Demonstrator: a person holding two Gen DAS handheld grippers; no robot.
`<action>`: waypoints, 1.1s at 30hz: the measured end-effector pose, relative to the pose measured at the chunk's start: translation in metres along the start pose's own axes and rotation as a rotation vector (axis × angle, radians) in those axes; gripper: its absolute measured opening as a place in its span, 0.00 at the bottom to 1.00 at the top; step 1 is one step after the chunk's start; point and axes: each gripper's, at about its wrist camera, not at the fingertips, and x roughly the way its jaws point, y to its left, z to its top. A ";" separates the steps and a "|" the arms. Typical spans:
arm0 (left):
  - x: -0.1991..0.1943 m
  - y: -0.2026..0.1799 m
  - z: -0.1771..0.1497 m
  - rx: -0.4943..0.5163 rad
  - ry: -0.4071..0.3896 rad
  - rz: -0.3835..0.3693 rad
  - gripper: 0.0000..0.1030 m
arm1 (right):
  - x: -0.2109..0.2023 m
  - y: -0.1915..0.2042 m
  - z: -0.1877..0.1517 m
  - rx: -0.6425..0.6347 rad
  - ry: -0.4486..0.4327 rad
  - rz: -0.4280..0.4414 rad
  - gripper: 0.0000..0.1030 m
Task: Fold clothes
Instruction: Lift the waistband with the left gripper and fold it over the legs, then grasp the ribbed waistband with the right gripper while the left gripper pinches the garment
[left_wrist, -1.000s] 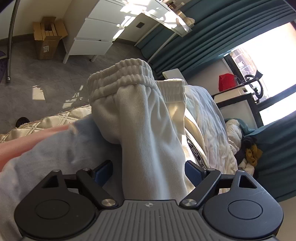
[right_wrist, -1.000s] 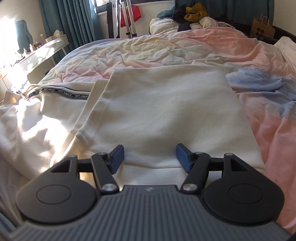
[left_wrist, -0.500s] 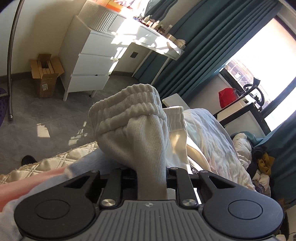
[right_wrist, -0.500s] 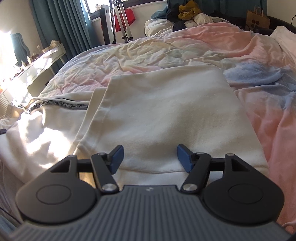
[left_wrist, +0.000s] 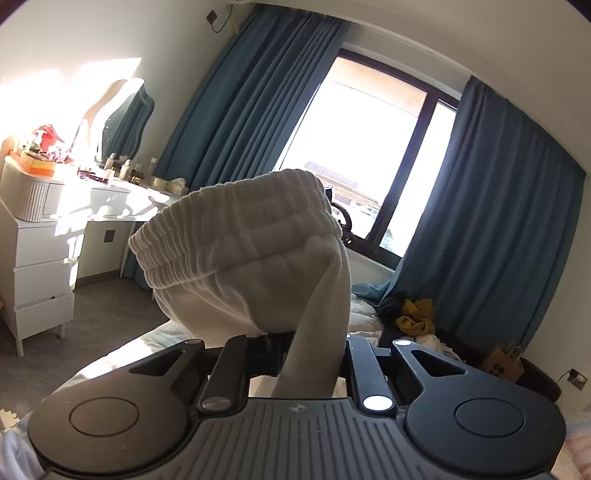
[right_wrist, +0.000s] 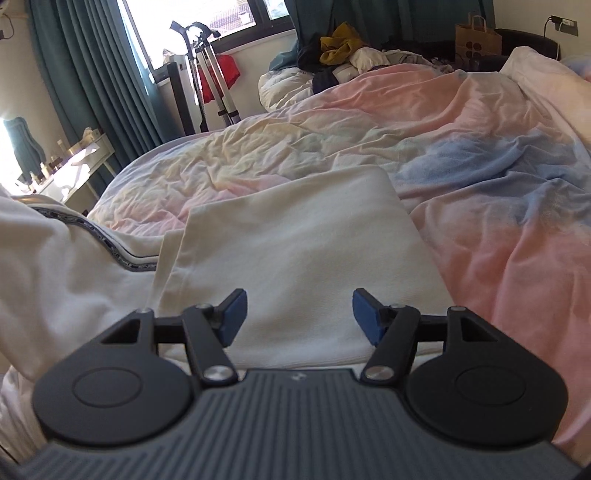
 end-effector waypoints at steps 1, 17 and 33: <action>0.000 -0.021 0.001 0.021 -0.005 -0.024 0.15 | -0.004 -0.006 0.004 0.019 -0.015 -0.001 0.64; 0.030 -0.268 -0.172 0.375 0.138 -0.355 0.14 | -0.059 -0.131 0.040 0.399 -0.299 -0.095 0.66; 0.026 -0.226 -0.292 0.654 0.360 -0.493 0.35 | -0.039 -0.168 0.038 0.535 -0.245 0.192 0.66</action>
